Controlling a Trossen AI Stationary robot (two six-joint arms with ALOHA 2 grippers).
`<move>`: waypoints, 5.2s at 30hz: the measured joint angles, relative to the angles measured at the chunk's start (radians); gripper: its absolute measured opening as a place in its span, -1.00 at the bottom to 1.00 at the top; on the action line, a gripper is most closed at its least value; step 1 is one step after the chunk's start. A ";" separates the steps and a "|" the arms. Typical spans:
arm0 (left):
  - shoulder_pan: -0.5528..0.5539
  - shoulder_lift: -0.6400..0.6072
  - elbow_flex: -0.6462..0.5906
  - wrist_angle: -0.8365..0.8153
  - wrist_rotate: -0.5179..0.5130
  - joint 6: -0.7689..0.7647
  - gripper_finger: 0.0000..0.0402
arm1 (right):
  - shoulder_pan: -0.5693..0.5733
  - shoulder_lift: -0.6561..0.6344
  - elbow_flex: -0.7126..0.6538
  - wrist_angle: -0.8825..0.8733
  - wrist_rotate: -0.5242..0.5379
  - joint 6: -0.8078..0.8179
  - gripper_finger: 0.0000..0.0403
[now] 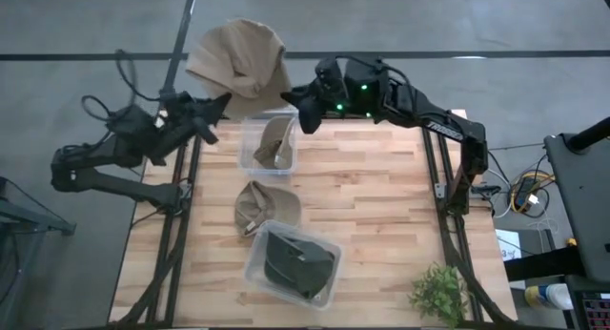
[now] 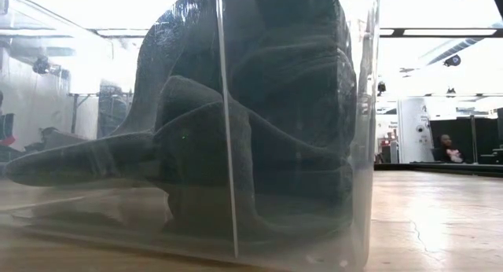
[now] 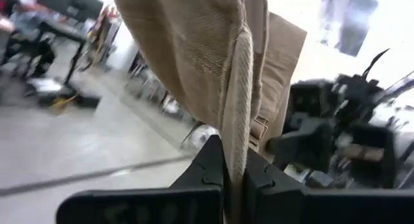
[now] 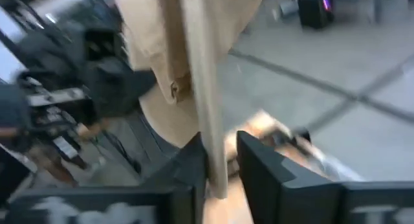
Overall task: Pick & Place hat
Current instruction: Put the bottom brown cap into the top transparent bin
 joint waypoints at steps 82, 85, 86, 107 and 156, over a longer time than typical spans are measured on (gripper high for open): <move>0.004 0.002 0.002 0.134 0.257 -0.030 -0.24 | 0.001 0.048 0.049 0.355 0.013 -0.267 -0.95; 0.004 -0.029 0.002 0.008 0.257 -0.030 -0.24 | -0.030 0.042 0.105 0.152 0.010 -0.258 -0.95; 0.004 -0.039 0.002 -0.030 0.257 -0.030 -0.24 | -0.042 0.042 0.130 0.076 0.001 -0.248 -0.95; 0.004 -0.111 0.002 -0.181 0.301 -0.040 -0.23 | -0.181 0.079 0.150 -0.949 -0.737 -0.131 -0.94; 0.003 0.252 0.001 -0.289 0.936 -0.326 -0.23 | -0.054 0.278 0.149 -1.018 -1.227 -0.103 -0.94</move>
